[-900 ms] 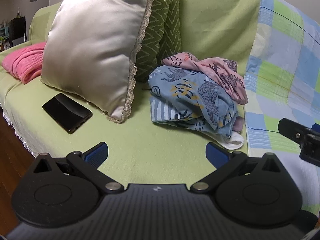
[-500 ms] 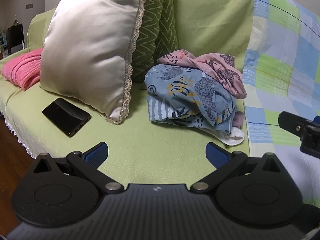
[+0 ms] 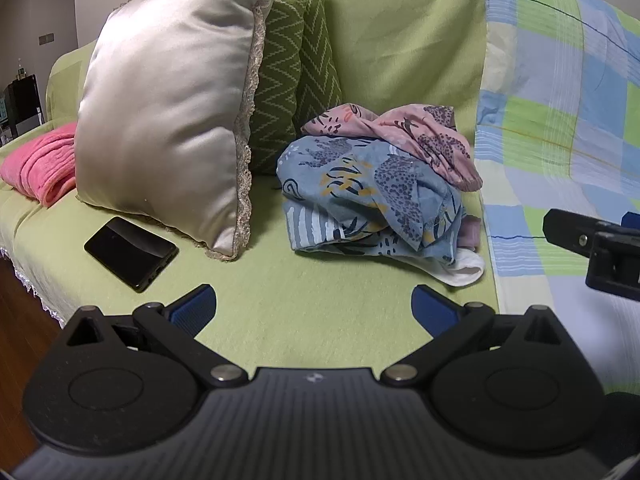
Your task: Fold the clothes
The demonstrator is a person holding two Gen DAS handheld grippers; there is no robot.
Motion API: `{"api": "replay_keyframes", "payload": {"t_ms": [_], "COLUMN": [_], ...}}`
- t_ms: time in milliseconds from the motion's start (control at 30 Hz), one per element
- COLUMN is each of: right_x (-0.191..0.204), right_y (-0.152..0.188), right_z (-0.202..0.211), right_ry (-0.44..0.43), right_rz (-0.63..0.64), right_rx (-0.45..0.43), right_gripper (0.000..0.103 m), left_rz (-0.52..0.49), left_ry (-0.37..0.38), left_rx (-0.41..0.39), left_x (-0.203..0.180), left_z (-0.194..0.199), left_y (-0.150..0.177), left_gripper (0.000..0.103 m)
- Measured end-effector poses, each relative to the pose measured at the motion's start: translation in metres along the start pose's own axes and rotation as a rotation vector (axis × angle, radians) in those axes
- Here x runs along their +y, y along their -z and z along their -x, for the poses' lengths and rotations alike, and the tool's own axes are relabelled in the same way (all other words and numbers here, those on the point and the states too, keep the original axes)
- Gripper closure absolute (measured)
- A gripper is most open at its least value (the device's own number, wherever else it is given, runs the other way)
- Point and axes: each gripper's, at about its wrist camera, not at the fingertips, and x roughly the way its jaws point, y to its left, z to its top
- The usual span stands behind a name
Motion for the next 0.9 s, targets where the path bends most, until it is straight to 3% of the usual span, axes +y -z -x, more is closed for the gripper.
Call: {"api": "replay_keyframes", "payload": {"t_ms": [900], "right_x": [0.0], "right_y": [0.0008], "right_z": [-0.0006], "right_ry": [0.007], "right_rz": [0.002], "right_rx": [0.005], "right_gripper": [0.0], "left_rz": [0.001], "left_ry": [-0.004], "left_rx": [0.011], "left_x": [-0.0012], "left_z": [-0.0017], "left_y": [0.0006], "left_gripper": [0.001]}}
